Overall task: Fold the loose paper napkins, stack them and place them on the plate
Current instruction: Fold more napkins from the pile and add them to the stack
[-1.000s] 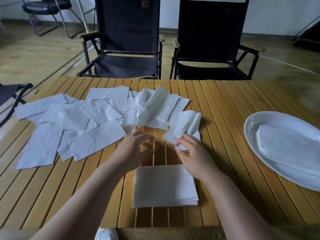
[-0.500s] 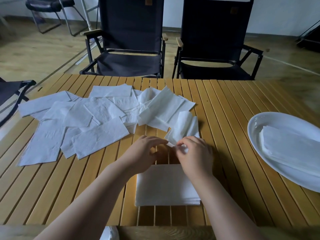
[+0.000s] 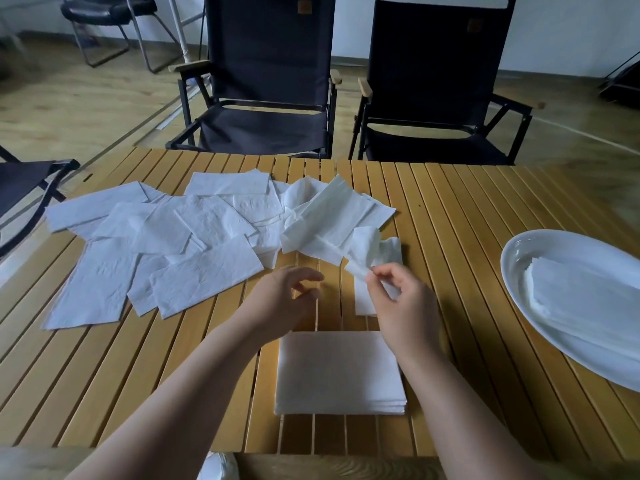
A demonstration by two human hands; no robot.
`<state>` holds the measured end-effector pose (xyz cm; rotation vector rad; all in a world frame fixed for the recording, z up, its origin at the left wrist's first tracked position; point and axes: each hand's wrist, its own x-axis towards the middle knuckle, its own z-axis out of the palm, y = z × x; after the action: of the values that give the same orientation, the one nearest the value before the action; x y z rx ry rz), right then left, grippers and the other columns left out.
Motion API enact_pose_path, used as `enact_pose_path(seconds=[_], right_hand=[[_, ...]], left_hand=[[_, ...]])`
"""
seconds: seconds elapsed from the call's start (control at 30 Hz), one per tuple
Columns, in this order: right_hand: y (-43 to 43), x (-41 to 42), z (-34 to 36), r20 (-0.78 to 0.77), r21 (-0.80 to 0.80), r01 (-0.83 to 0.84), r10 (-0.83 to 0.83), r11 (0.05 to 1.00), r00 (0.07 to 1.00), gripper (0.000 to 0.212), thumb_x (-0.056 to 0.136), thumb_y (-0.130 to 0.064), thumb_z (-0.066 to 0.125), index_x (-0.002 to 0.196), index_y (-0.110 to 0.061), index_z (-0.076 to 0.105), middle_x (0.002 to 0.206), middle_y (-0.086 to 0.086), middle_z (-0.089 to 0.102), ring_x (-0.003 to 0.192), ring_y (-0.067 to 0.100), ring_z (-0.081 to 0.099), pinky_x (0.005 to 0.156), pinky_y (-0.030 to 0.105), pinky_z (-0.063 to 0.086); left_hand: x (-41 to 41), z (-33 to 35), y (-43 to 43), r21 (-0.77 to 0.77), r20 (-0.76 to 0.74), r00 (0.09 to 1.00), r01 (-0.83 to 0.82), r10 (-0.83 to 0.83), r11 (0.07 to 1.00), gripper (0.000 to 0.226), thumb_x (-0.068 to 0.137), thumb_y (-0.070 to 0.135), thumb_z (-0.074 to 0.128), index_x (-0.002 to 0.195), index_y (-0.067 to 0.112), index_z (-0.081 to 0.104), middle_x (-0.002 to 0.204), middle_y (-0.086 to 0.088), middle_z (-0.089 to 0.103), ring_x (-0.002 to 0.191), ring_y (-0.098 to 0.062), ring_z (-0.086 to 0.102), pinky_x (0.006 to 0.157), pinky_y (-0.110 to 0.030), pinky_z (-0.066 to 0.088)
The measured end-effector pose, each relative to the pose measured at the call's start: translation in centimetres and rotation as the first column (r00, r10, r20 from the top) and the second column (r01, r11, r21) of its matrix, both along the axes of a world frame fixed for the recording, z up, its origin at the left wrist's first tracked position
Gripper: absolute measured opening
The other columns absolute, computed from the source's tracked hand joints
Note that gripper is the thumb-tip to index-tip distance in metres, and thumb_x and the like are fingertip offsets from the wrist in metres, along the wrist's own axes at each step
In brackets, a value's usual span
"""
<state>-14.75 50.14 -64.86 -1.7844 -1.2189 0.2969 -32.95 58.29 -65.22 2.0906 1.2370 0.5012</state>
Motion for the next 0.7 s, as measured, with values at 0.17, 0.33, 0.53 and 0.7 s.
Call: enact_pose_path(seconds=[0.17,0.33,0.53,0.7], right_hand=[[0.0,-0.4,1.1,-0.382,0.026,-0.102,0.104,0.994,0.918,0.005,0.094,-0.021,0.067,0.097,-0.019,0.069,0.092,-0.012,0.074,0.090,-0.003,0.068,0.068,0.009,0.049],[-0.1,-0.3,1.3,-0.598,0.029,-0.176,0.158,0.984,0.785,0.008,0.095,-0.020,0.065,0.092,-0.022,0.071,0.094,-0.004,0.075,0.097,0.017,0.071,0.087,0.038,0.059],[-0.2,-0.1,2.1,-0.769,0.047,-0.208,0.168,0.977,0.617,0.008,0.096,-0.012,0.061,0.099,-0.013,0.068,0.108,0.007,0.075,0.104,0.024,0.072,0.095,0.048,0.055],[-0.3,0.3,2.7,-0.857,0.088,-0.181,0.167,0.980,0.488,0.016,0.099,-0.003,0.052,0.100,-0.011,0.065,0.111,0.013,0.073,0.103,0.028,0.072,0.086,0.041,0.061]], left_hand=[[-0.1,0.1,0.0,0.017,0.078,0.994,-0.077,0.075,0.997,0.054,0.091,0.031,0.069,0.141,0.036,0.047,0.121,0.016,0.049,0.103,-0.003,0.051,0.086,-0.028,0.051],[-0.1,0.3,0.4,0.150,0.198,0.979,-0.075,0.045,0.986,0.043,0.088,0.028,0.072,0.129,0.034,0.060,0.132,0.017,0.049,0.113,-0.005,0.051,0.089,-0.028,0.052],[0.0,0.7,0.1,0.161,0.203,0.979,-0.025,-0.008,0.987,0.030,0.086,0.032,0.073,0.114,0.035,0.065,0.116,0.023,0.055,0.104,0.006,0.052,0.084,-0.022,0.051],[-0.2,0.7,-0.1,-0.009,0.181,0.983,0.033,-0.031,0.999,0.032,0.086,0.036,0.073,0.116,0.035,0.063,0.112,0.021,0.066,0.104,0.012,0.058,0.088,-0.021,0.049]])
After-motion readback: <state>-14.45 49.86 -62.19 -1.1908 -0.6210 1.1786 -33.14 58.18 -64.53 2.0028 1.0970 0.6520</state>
